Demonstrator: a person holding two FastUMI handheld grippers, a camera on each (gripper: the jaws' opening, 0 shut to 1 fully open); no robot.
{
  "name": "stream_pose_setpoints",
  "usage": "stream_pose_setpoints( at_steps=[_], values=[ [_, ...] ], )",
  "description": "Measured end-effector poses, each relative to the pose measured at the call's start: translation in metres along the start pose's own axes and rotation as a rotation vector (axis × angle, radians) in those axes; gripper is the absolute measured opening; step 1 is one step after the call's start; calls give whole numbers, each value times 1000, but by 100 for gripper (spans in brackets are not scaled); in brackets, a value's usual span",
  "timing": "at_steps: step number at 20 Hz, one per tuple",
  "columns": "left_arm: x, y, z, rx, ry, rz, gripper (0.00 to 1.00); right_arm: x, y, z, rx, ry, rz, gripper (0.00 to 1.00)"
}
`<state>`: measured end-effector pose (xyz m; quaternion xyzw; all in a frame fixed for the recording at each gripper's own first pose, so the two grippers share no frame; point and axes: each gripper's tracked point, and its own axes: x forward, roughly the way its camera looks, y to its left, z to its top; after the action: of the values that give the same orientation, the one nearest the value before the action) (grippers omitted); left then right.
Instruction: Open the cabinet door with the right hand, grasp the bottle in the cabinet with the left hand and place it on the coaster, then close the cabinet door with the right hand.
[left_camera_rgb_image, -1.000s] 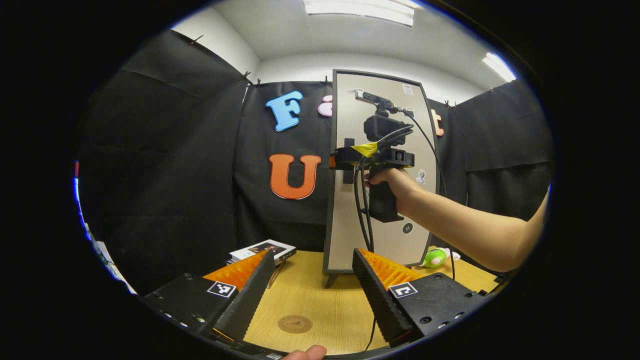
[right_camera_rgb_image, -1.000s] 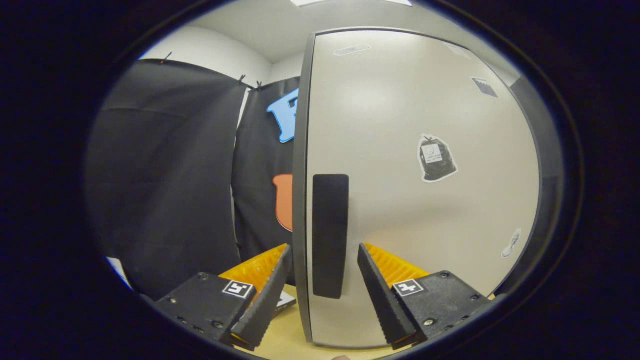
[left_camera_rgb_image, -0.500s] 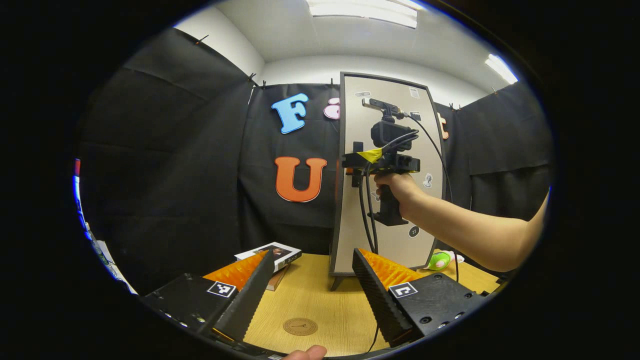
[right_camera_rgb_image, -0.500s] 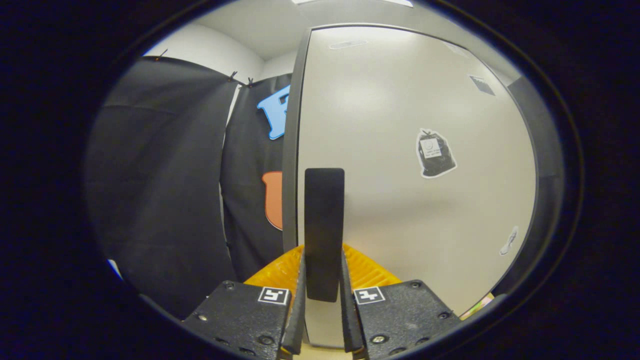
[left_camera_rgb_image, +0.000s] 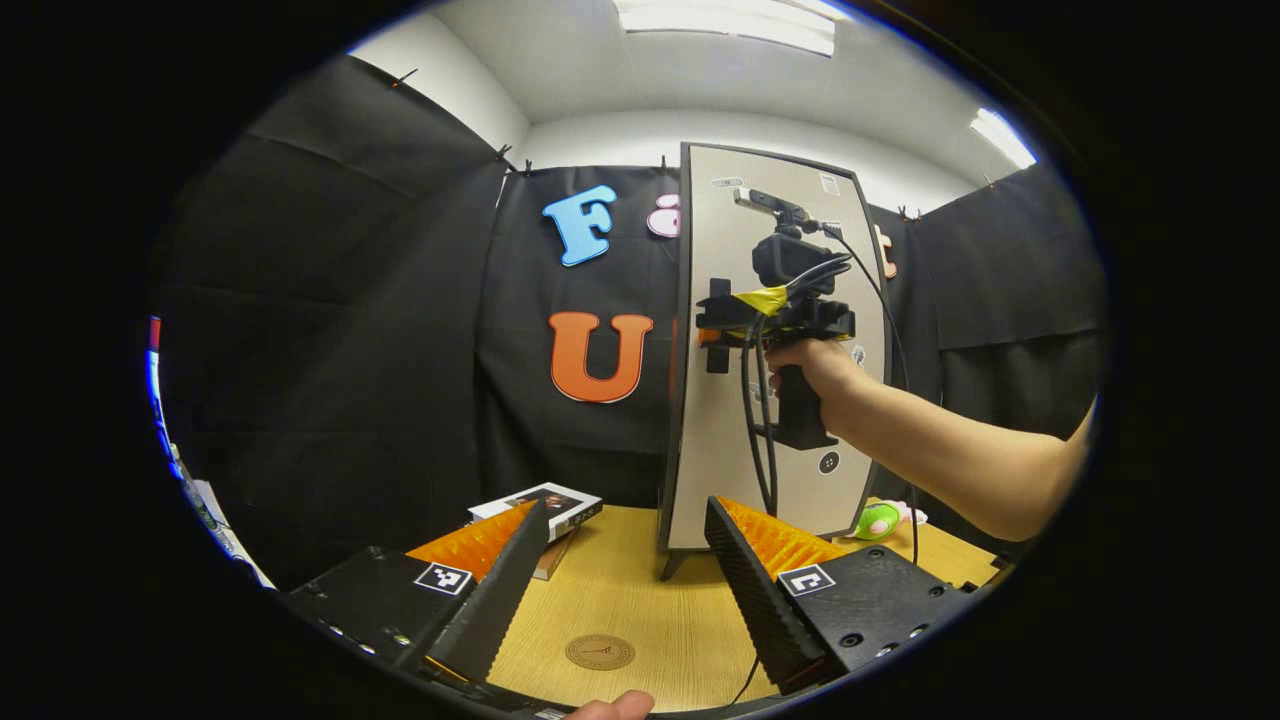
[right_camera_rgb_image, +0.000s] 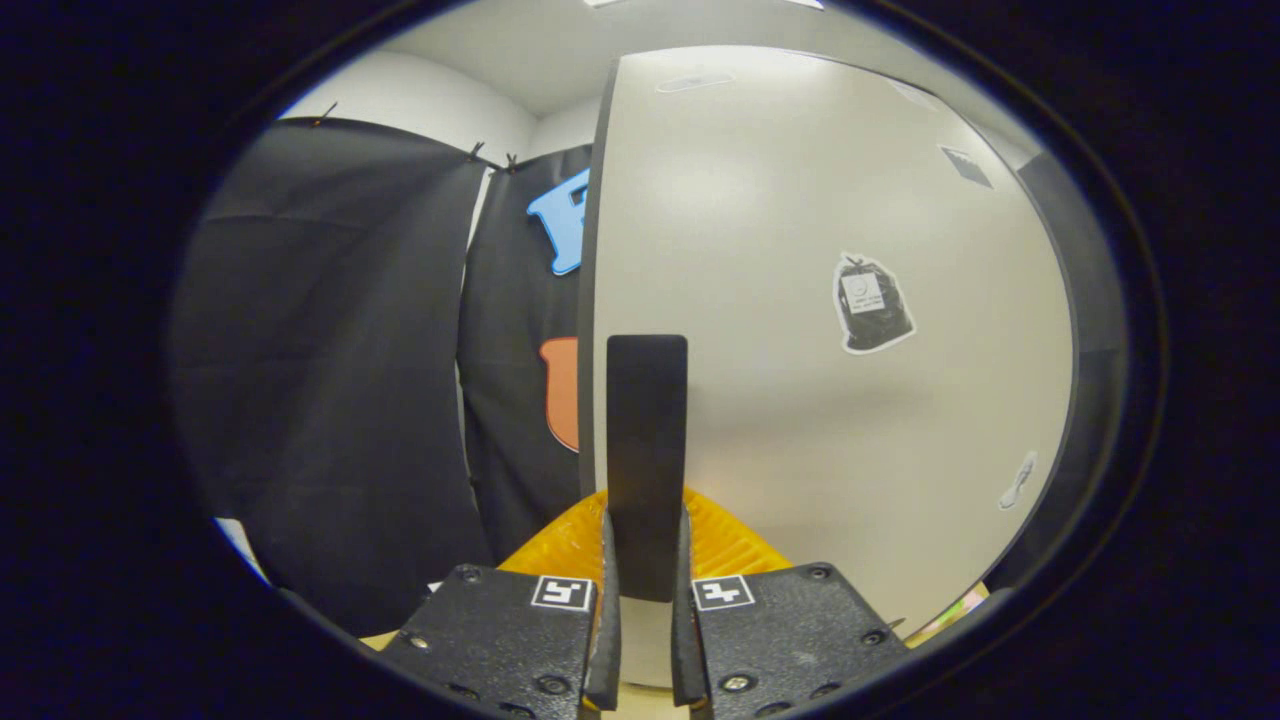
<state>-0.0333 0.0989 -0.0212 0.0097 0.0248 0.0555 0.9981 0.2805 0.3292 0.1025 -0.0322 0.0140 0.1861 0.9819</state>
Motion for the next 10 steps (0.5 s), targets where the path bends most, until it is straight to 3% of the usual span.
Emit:
stream_pose_setpoints(
  at_steps=[10],
  values=[
    [-5,-23,12,17,-27,-28,95,-98,-4,4,3,-14,164,23]
  ],
)
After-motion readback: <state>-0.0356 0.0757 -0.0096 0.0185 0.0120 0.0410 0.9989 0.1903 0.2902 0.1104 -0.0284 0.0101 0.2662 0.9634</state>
